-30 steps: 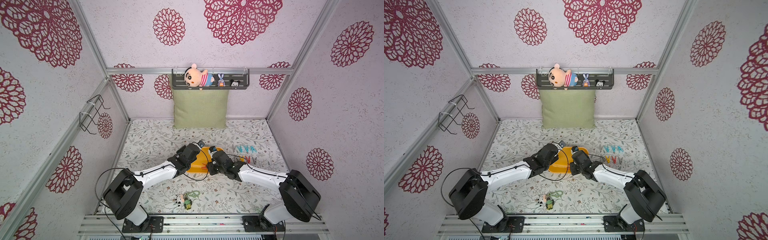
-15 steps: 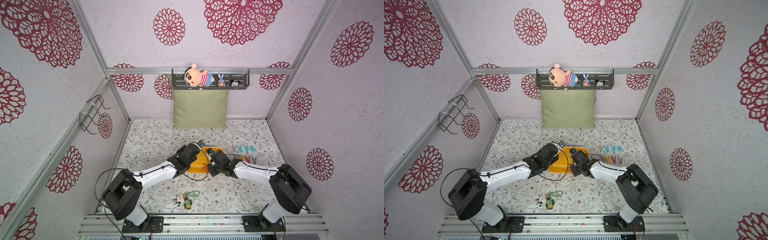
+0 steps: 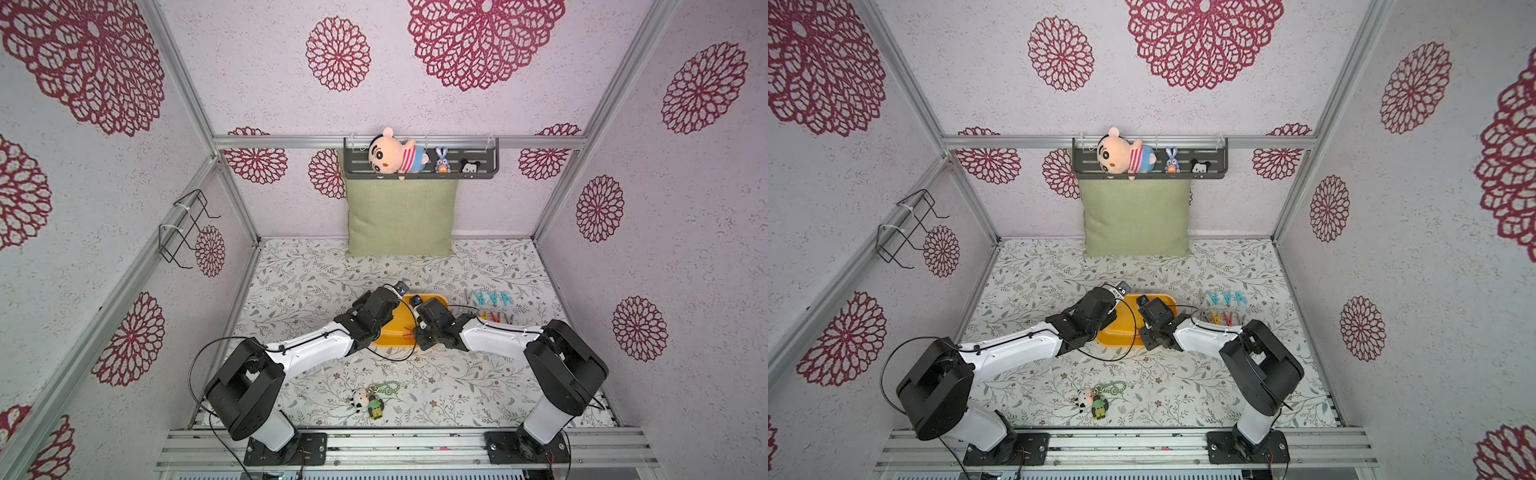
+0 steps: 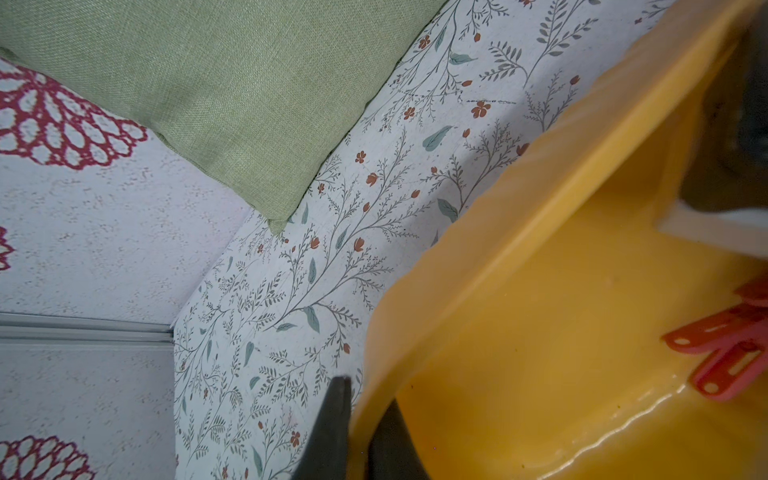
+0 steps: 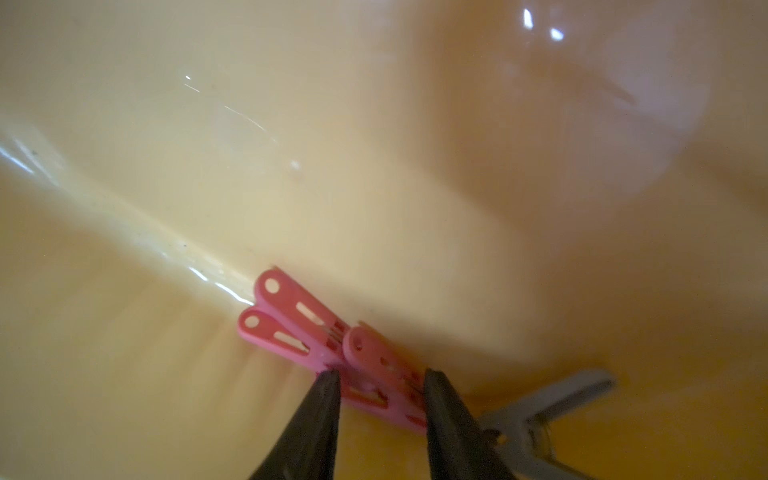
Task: Take the clothespins out of the storage box
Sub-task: Pick up the clothespin from the storage box.
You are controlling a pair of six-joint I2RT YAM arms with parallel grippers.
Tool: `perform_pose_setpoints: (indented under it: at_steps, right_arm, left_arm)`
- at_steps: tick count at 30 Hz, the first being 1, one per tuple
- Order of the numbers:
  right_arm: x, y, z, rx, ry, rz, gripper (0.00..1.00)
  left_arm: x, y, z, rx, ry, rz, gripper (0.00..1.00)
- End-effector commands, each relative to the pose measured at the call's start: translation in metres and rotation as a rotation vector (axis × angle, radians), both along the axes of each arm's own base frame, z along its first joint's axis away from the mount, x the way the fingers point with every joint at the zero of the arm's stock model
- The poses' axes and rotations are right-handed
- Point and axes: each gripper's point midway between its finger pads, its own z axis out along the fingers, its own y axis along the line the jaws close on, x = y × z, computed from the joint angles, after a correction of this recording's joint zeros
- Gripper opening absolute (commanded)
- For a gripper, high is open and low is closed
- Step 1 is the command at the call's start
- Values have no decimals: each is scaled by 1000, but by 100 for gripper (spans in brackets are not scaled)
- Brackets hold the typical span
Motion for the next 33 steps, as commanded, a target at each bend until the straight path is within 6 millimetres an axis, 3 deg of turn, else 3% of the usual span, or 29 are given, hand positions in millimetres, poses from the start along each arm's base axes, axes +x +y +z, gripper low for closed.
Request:
perform_pose_setpoints:
  at_steps: [1,5,12,19,33]
  right_arm:
    - [15,0,8,0,-43,-18,37]
    - [15,-1,8,3,-45,-23,28]
    - [16,2,24,59,-76,-40,9]
    - [14,0,35,94,-93,-59,0]
    - [-3,-9,66,200,-121,-89,0]
  left_arm:
    - [-7,7,-10,67,54,-19,0]
    - [-8,6,-12,64,62,-22,0]
    - [-9,5,-12,65,66,-25,0]
    - [-9,5,-14,67,70,-25,0]
    - [-8,6,-16,74,72,-20,0]
